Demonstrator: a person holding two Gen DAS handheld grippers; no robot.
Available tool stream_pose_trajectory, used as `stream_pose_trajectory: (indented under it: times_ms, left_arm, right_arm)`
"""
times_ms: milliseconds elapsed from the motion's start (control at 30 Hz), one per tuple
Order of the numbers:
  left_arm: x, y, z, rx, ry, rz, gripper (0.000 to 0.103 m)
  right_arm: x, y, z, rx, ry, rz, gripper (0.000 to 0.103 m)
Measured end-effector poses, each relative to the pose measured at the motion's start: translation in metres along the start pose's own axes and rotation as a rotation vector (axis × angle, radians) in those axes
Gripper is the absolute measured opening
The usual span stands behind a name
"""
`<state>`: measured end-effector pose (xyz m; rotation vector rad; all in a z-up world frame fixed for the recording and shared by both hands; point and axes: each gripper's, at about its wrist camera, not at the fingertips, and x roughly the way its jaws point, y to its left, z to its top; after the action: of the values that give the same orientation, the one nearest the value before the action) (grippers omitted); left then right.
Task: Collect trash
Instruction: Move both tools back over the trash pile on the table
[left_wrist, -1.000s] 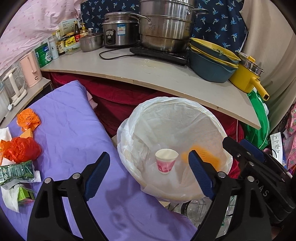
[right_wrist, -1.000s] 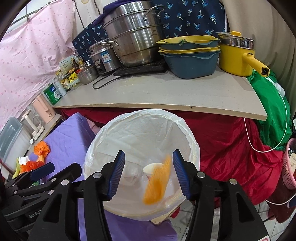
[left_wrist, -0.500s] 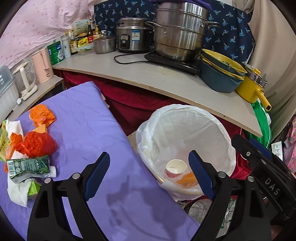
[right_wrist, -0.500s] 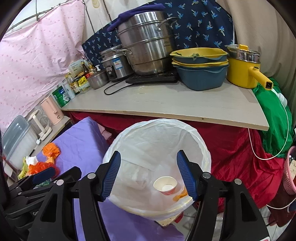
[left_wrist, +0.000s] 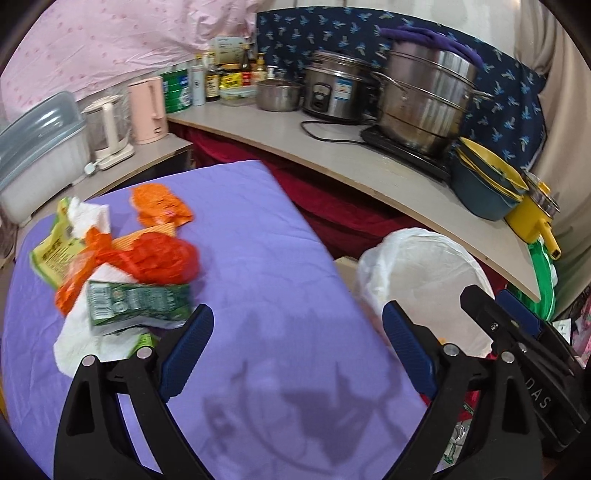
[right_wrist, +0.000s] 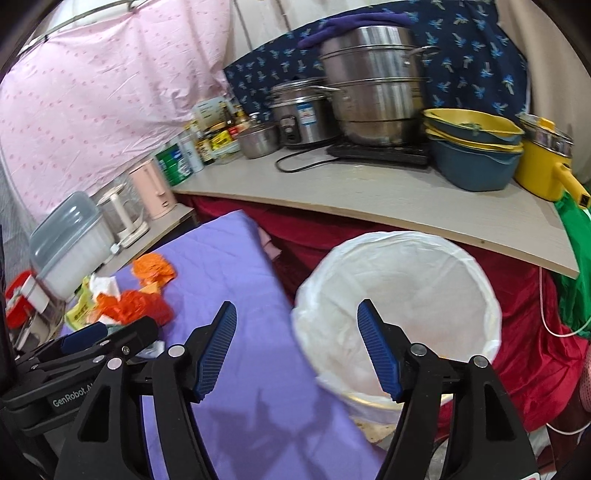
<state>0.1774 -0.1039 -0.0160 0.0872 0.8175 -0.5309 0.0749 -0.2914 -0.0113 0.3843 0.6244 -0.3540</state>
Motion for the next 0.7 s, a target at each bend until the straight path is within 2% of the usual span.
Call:
stream_pose_trajectory:
  times_ms: [367,700]
  left_arm:
    - [-0.021,0.108,-0.024,-0.160,0.011,0.125,0.089]
    - [-0.029,0.182,-0.050,-0.237,0.042,0.245,0.089]
  right_arm:
    - [0.016,0.086,-0.020,-0.106,0.064,0.119,0.066]
    - [0.035,0.155,-0.047,-0.195,0.137,0.209,0.066]
